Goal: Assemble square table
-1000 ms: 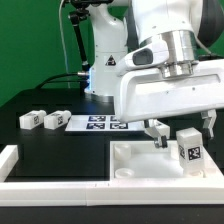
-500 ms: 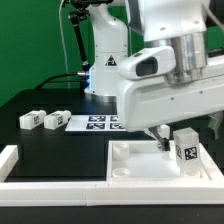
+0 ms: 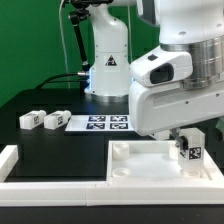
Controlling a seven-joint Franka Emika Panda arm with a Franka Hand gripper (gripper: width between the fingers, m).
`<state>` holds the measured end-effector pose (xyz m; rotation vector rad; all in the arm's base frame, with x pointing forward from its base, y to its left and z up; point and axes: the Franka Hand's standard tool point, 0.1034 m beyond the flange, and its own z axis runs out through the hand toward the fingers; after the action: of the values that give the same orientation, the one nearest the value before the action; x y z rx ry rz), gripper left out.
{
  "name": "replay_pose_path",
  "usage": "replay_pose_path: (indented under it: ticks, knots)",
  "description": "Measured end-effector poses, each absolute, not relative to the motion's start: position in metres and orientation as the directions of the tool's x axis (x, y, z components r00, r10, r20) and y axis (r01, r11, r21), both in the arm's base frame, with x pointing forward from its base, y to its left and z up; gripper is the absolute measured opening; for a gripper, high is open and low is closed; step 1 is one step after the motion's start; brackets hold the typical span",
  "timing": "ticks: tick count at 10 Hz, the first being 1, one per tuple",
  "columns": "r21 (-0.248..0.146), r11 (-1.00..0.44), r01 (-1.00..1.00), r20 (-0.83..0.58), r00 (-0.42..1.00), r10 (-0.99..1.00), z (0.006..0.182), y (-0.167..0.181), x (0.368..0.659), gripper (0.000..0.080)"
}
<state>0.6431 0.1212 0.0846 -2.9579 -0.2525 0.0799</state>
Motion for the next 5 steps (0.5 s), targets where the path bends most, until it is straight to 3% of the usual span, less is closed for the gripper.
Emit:
replay_pose_path:
  ticks: [1, 2, 5]
  knots:
    - [-0.171, -0.982, 0.085, -0.052, 0.994, 0.095, 0.0845, 0.1210, 0.6431, 0.0391]
    - [-0.165, -0.986, 0.005, -0.065, 0.998, 0.016, 0.0843, 0.1192, 0.6434, 0.0304]
    - [-0.150, -0.977, -0.152, -0.089, 0.986, -0.139, 0.0839, 0.1162, 0.6437, 0.0304]
